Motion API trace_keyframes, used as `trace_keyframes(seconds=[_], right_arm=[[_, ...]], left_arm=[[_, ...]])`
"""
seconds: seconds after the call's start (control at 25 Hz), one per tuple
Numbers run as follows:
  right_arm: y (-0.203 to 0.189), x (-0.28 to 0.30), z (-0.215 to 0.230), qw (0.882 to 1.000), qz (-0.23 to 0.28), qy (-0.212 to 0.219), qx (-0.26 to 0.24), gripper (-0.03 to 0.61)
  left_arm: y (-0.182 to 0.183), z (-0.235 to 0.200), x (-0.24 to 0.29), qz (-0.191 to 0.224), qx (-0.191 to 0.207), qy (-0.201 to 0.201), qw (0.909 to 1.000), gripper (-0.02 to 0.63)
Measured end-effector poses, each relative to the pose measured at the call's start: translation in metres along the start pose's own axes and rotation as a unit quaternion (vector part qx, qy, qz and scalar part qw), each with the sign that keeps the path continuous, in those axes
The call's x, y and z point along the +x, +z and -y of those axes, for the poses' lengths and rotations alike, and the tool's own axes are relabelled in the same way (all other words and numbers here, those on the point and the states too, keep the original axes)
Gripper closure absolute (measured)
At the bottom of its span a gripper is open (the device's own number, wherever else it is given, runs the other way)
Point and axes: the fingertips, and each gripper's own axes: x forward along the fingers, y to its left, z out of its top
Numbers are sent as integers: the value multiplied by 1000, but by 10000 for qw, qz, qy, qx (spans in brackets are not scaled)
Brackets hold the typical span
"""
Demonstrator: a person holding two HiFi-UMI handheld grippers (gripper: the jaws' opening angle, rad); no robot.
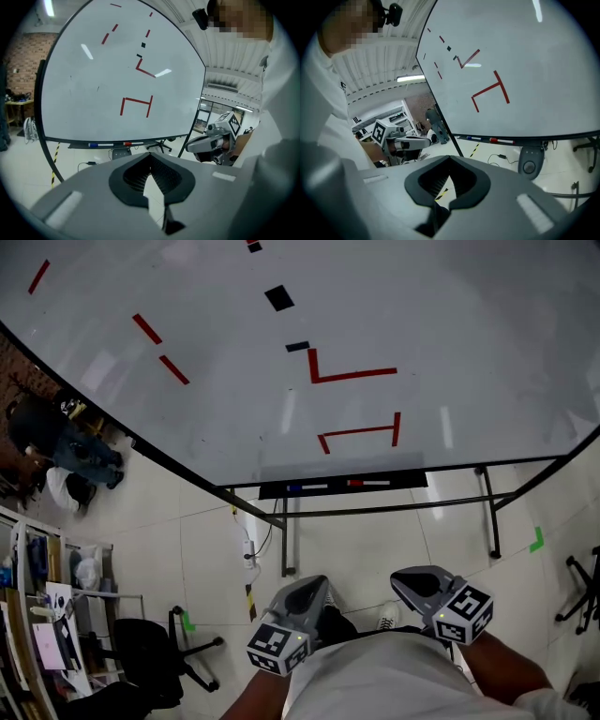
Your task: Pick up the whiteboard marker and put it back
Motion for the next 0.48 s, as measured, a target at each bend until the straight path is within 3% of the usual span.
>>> trace_keyframes(seconds=[0.2,0.48], right_arm=[[14,29,18,9998,-46,-211,-5,577],[62,81,30,9959,272,-865,64,577]], left_arm=[[24,-47,19,34,51,-130,9999,597],[74,-108,41,65,693,-719,9950,597]])
